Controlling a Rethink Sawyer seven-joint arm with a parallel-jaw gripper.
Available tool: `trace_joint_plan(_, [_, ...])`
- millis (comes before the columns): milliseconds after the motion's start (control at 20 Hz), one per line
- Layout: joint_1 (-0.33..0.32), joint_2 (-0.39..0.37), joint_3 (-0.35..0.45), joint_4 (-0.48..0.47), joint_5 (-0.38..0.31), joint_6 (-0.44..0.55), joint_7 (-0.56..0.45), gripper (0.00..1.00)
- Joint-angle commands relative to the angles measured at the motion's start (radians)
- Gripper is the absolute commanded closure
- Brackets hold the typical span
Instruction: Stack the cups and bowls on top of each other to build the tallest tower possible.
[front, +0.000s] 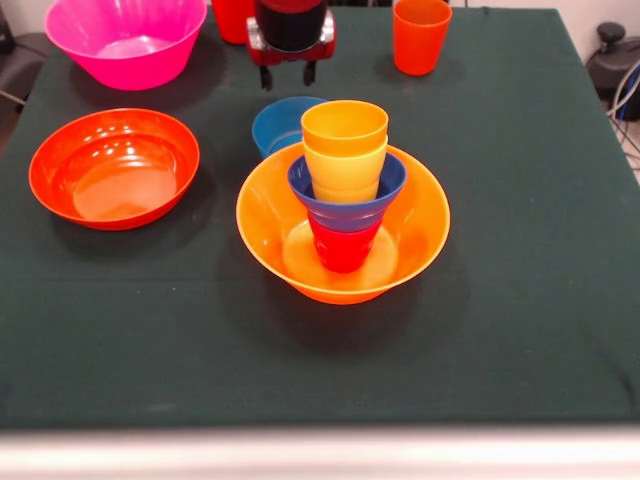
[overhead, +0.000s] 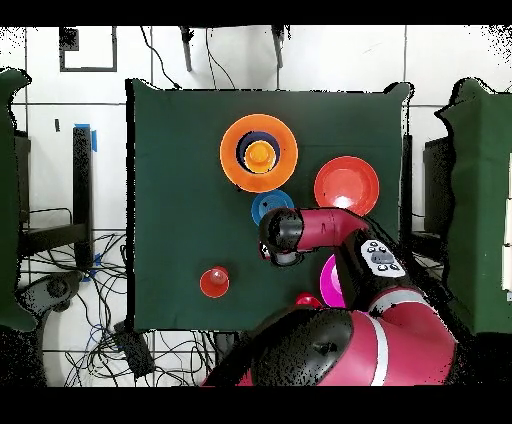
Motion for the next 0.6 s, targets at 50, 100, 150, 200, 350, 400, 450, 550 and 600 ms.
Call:
trace_joint_plan(50, [0.027, 0.064, 0.071, -0.122, -0.095, -0.074, -0.094, 0.00])
trace_joint_plan(100, [0.029, 0.072, 0.070, -0.131, -0.100, -0.079, -0.089, 0.00])
trace_joint_plan(150, [0.033, 0.078, 0.066, -0.139, -0.108, -0.082, -0.086, 0.00])
trace_joint_plan(200, [0.034, 0.082, 0.066, -0.148, -0.113, -0.081, -0.088, 0.00])
trace_joint_plan(350, [0.039, 0.104, 0.067, -0.181, -0.137, -0.090, -0.101, 0.00])
trace_joint_plan(400, [0.041, 0.102, 0.066, -0.187, -0.145, -0.092, -0.104, 0.00])
trace_joint_plan(450, [0.042, 0.095, 0.065, -0.181, -0.148, -0.094, -0.102, 0.00])
trace_joint_plan(550, [0.046, 0.088, 0.064, -0.183, -0.152, -0.092, -0.098, 0.00])
trace_joint_plan(600, [0.045, 0.086, 0.066, -0.184, -0.151, -0.088, -0.099, 0.00])
